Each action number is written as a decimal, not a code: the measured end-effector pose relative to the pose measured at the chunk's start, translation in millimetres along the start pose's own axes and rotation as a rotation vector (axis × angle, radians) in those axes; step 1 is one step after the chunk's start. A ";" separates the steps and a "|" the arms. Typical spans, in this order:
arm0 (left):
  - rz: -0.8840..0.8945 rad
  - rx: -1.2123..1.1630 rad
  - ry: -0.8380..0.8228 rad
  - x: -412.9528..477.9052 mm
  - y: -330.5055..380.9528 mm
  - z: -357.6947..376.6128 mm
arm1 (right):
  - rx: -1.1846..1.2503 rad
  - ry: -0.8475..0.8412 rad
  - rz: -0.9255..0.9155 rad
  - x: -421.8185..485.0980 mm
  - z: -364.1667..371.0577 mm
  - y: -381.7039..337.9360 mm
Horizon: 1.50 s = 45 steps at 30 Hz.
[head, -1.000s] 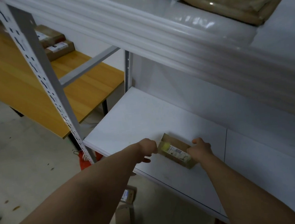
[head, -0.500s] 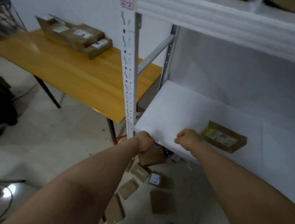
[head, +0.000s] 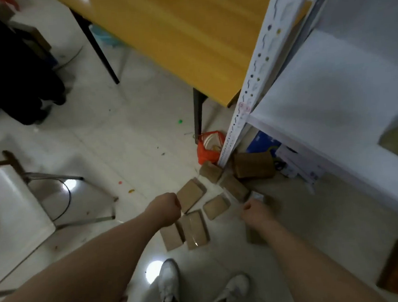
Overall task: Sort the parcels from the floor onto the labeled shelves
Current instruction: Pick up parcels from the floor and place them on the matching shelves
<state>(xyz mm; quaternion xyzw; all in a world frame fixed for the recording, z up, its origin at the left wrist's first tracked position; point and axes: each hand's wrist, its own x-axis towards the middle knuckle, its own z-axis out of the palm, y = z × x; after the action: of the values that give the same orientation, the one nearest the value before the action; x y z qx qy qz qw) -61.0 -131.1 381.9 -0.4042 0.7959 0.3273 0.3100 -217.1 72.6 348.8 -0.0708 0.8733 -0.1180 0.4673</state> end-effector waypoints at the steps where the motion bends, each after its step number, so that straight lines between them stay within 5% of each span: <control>1: -0.010 -0.013 -0.025 12.7 -7.8 15.2 | 0.051 -0.031 0.018 15.2 15.4 4.4; 11: -0.245 -0.377 -0.155 193.6 -68.5 165.0 | 0.214 -0.093 0.122 216.7 153.6 66.9; 18: -0.385 -0.855 -0.252 334.3 -41.5 266.5 | 0.124 -0.088 0.105 376.1 198.7 107.8; 25: -0.487 -1.161 -0.301 408.0 -26.6 328.0 | 0.323 -0.150 0.037 462.7 233.0 112.9; 34: -0.684 -1.285 -0.247 308.9 -9.1 273.9 | 0.736 -0.096 0.233 347.3 189.1 113.3; 45: -0.577 -1.252 -0.364 72.6 58.1 88.2 | 0.952 -0.160 0.127 71.4 27.7 46.8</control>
<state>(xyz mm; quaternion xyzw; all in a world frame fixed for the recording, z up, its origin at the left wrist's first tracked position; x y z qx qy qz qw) -124.9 -68.4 290.2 -0.6399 0.2554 0.6900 0.2218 -234.2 97.1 264.2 0.1952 0.6863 -0.4698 0.5198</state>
